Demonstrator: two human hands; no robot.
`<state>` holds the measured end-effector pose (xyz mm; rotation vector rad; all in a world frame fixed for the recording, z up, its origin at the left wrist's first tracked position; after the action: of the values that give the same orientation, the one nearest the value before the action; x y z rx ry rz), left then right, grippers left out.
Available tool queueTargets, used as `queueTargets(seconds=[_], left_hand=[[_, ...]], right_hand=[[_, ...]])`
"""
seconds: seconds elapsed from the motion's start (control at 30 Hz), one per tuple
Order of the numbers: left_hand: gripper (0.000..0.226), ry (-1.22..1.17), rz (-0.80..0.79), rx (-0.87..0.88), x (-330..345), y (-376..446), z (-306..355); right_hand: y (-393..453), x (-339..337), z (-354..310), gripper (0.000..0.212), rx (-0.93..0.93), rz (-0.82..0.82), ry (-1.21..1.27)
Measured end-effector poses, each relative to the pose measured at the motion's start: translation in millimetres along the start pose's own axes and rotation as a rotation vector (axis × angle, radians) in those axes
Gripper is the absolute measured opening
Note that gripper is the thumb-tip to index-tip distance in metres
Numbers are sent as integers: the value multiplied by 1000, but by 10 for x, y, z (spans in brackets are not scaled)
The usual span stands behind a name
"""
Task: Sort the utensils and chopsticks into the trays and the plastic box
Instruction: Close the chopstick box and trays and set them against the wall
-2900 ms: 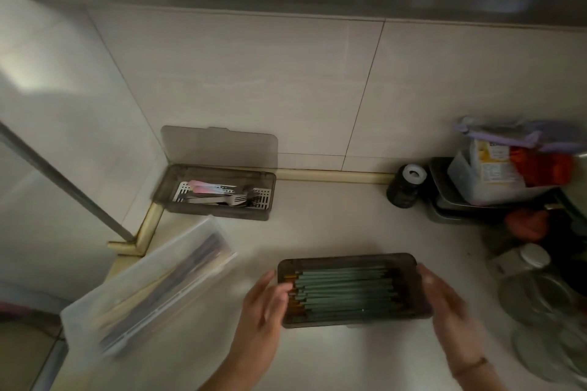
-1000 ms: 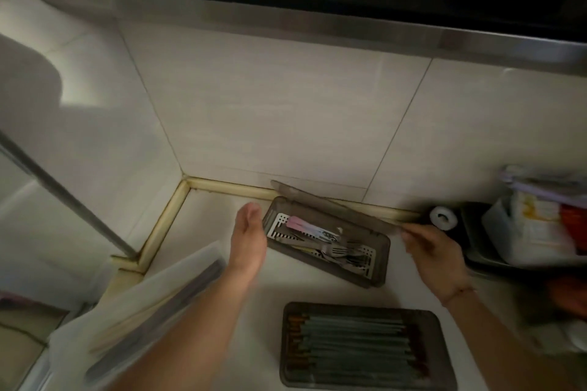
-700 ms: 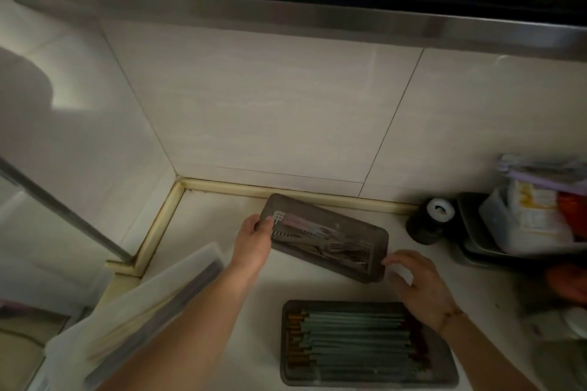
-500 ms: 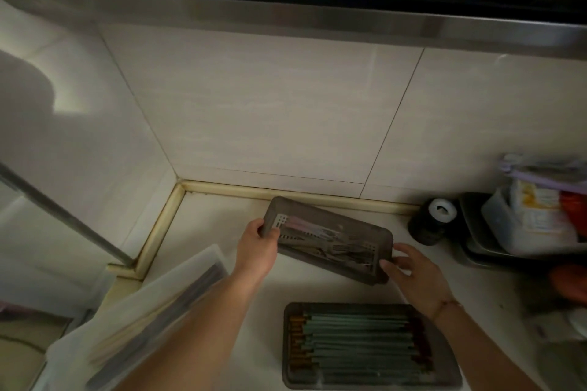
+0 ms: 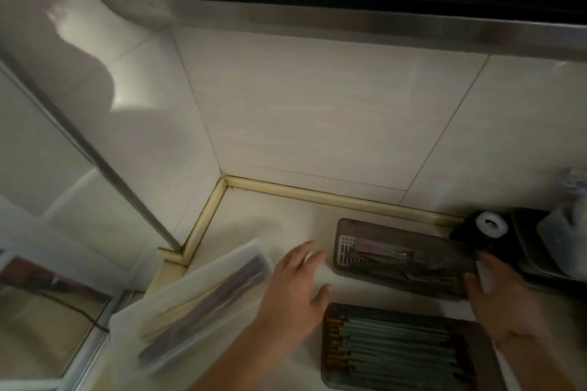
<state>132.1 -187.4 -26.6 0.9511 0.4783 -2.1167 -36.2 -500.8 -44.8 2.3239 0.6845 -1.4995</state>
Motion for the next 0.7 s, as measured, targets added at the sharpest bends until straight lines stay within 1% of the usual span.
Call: queueTargets(seconds=[0.03, 0.07, 0.13, 0.17, 0.2, 0.23, 0.27, 0.3, 0.33, 0.37, 0.43, 0.5, 0.57, 0.63, 0.67, 0.7], left_hand=[[53, 44, 57, 31, -196, -116, -84], [49, 69, 134, 62, -419, -253, -184], [45, 118, 323, 118, -852, -582, -471], [47, 166, 402, 79, -1038, -756, -655], [54, 219, 456, -13, -1194, -940, -864], [63, 264, 477, -127, -1299, -1119, -1061], [73, 304, 460, -223, -1350, -1282, -1234], [82, 346, 414, -272, -1349, -1423, -1371], [86, 383, 368, -269, -1319, -1533, -1477], [84, 402, 350, -229, -1287, -1620, -1555], [70, 405, 393, -99, -1261, -1701, -1624], [57, 402, 444, -19, -1231, -1685, -1639], [54, 397, 455, -2, -1174, -1603, -1604], [57, 414, 439, -20, -1105, -1475, -1533], [53, 419, 434, -22, -1080, -1392, -1471], [44, 406, 425, -14, -1052, -1302, -1396]], right_hand=[[-107, -42, -257, 42, -75, 56, -38], [-260, -37, -566, 41, -155, 58, -30], [-663, 105, -1238, 40, -377, -25, -1], [-881, 223, -1573, 42, -511, -72, -4], [-1087, 370, -1885, 48, -651, -123, -31], [-1288, 536, -2160, 58, -789, -202, -70], [-1461, 709, -2378, 69, -901, -292, -119], [-1596, 878, -2534, 77, -991, -357, -182], [-1699, 1026, -2639, 80, -1066, -394, -241], [-1772, 1145, -2716, 80, -1122, -419, -298], [-1853, 1272, -2772, 71, -1165, -454, -391], [-1869, 1218, -2791, 61, -1186, -404, -477], [-1824, 1069, -2778, 53, -1140, -308, -493], [-1754, 966, -2687, 40, -1077, -239, -460], [-1701, 934, -2619, 37, -1040, -226, -457], [-1651, 916, -2553, 39, -1003, -231, -464]])
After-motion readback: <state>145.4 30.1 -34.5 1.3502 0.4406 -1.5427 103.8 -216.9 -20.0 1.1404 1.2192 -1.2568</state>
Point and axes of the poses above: each hand's wrist, its own y-axis towards the middle knuckle, its own x-axis out of the palm, z = x × y, the point moved 6 cm from there along y, towards the middle knuckle, and after that the axes turned 6 degrees about -y, right-handed, at the moved point
